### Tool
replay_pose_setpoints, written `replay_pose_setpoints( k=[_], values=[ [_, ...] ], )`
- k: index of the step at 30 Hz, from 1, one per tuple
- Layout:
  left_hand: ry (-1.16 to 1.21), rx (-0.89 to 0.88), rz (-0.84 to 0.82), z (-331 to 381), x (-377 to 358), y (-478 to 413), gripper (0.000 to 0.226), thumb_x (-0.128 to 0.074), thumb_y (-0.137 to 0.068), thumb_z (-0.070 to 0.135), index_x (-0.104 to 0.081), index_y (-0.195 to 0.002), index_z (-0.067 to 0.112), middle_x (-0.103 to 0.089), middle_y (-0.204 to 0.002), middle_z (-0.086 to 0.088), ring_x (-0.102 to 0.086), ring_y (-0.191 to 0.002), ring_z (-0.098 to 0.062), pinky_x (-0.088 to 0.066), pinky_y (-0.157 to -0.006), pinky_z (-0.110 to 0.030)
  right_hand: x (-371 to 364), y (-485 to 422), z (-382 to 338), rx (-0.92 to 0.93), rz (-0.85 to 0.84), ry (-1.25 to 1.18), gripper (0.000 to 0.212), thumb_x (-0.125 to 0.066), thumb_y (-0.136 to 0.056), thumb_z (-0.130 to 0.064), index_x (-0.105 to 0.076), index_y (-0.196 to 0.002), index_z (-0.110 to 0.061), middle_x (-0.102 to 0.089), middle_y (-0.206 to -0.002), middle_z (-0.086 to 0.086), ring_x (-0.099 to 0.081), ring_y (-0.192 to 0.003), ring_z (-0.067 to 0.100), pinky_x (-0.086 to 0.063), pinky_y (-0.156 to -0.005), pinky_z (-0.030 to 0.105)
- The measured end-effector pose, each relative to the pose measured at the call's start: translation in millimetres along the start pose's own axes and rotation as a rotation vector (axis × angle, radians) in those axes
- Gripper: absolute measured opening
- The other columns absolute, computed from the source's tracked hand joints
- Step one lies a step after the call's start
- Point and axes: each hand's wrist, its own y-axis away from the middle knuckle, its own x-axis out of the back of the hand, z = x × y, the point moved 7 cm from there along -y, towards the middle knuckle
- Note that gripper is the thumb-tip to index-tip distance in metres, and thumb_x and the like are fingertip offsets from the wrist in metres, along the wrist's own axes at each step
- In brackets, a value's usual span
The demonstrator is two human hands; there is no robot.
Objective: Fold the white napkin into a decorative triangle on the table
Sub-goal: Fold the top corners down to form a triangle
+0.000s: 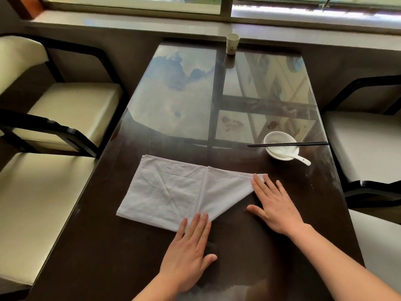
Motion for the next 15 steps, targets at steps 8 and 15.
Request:
replay_pose_setpoints(
  k=[8, 15],
  values=[
    [0.441, 0.720, 0.313, -110.9, 30.6, 48.7, 0.054, -0.063, -0.092, 0.038, -0.050, -0.140, 0.015, -0.048, -0.142, -0.011, -0.041, -0.131, -0.031, -0.043, -0.105, -0.050, 39.1, 3.1, -51.0, 0.077, 0.322, -0.150, 0.062, -0.066, -0.091, -0.042, -0.052, -0.142, -0.009, -0.044, -0.154, 0.010, -0.033, -0.147, 0.032, -0.034, -0.117, 0.052],
    [0.619, 1.263, 0.258, -207.5, 27.6, 67.7, 0.069, -0.063, -0.091, 0.036, -0.038, -0.149, 0.008, -0.040, -0.142, -0.023, -0.035, -0.128, -0.040, -0.040, -0.099, -0.052, 57.7, -11.8, -123.7, 0.187, 0.443, -0.257, 0.035, -0.074, -0.087, -0.022, -0.067, -0.120, -0.011, -0.064, -0.126, 0.010, -0.058, -0.115, 0.034, -0.052, -0.095, 0.048]
  ],
)
